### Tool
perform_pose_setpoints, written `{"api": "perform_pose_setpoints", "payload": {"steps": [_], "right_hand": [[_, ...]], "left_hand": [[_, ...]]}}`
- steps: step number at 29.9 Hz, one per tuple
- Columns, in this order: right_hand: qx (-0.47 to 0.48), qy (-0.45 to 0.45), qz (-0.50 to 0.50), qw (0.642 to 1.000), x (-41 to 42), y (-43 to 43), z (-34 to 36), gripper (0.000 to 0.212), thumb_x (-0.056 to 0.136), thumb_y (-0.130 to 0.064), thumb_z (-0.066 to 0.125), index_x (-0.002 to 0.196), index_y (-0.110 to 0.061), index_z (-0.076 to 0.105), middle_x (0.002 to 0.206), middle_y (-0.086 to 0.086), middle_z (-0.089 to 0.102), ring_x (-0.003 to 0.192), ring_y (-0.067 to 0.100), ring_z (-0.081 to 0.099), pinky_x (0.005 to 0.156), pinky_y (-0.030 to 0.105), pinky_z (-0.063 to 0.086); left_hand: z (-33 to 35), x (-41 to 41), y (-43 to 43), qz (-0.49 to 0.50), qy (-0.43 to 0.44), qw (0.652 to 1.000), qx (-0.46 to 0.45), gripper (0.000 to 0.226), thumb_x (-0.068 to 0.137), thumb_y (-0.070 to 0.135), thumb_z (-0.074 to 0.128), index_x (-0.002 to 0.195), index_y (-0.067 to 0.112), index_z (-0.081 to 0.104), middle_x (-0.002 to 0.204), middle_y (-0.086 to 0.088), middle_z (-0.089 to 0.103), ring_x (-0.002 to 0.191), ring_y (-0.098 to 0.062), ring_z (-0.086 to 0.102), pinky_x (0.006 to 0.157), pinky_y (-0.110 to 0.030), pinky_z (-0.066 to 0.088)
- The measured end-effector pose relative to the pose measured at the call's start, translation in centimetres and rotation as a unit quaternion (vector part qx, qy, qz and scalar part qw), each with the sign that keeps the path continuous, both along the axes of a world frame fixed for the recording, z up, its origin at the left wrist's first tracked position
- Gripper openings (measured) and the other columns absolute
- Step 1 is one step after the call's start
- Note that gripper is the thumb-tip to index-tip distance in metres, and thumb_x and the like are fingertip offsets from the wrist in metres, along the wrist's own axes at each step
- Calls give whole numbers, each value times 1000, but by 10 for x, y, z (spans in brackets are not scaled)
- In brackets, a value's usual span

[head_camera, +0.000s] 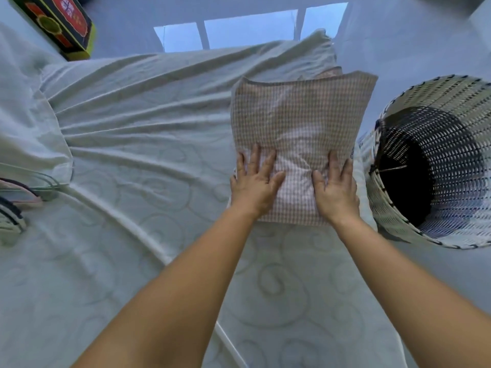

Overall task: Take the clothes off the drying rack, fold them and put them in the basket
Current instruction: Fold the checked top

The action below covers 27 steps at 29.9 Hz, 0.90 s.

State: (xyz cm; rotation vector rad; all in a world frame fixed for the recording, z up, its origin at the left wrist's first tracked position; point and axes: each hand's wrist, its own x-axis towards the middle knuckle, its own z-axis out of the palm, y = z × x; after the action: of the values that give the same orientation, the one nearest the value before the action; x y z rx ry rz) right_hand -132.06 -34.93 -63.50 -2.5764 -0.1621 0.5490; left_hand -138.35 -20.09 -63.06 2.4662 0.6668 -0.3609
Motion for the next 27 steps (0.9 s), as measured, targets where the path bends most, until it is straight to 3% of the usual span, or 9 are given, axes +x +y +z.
{"api": "perform_pose_setpoints", "payload": {"steps": [6,11,13,16,18,21,23,25,27], "right_hand": [[2,7,21,1000,1,-6,-2,60,96,-51,26,148,-35,1,158,10,-3,144,29,7,113,49,13],[11,-71,41,997,-26,-16,12,83,78,-64,17,146,-18,24,154,17,17,141,33,17,112,51,14],[18,-130,59,990,-59,-13,17,83,80,-60,16,142,-8,34,153,19,20,140,35,17,112,51,12],[42,-151,103,982,-125,3,15,79,88,-62,19,141,-5,35,152,20,23,139,32,17,111,49,13],[74,-109,129,983,-176,21,6,79,90,-62,19,138,-3,39,150,20,27,136,29,21,111,43,18],[98,-9,173,980,-255,56,-17,85,92,-62,18,128,8,47,138,29,42,125,27,31,110,13,9],[85,40,185,978,-307,87,-31,73,94,-52,31,124,12,50,131,31,48,124,29,37,107,8,8],[73,52,179,980,-353,128,-38,51,91,-26,53,128,9,48,136,28,45,128,36,42,108,17,14],[69,78,179,978,-397,176,-41,48,89,-9,58,132,7,44,140,25,41,131,38,39,109,28,20]], "left_hand": [[0,-9,4,-6,-31,999,-23,59,95,53,30,147,38,6,157,9,-12,144,-24,-13,117,-44,5],[14,-80,21,86,-130,979,-133,66,91,57,34,147,30,12,158,3,3,145,-13,2,114,-25,4],[15,-127,34,130,-108,973,-157,69,91,56,38,147,23,14,157,-1,10,144,-12,9,113,-21,7],[6,-209,60,190,-40,968,-159,61,95,31,48,146,14,19,154,-5,20,141,-18,21,115,-26,16],[1,-267,81,226,-4,961,-156,59,94,27,51,144,11,23,149,-9,28,136,-20,32,112,-30,26],[-5,-353,122,272,42,950,-150,54,93,24,53,139,6,31,142,-12,34,128,-20,40,106,-25,31],[-5,-406,159,304,51,940,-145,51,93,22,54,136,4,35,139,-14,36,125,-21,43,101,-21,32],[-3,-452,204,336,48,932,-131,49,92,22,54,134,4,37,136,-14,38,123,-22,45,98,-22,34],[2,-497,255,363,32,925,-107,45,92,20,55,131,3,42,132,-14,41,121,-23,45,96,-25,35]]}}
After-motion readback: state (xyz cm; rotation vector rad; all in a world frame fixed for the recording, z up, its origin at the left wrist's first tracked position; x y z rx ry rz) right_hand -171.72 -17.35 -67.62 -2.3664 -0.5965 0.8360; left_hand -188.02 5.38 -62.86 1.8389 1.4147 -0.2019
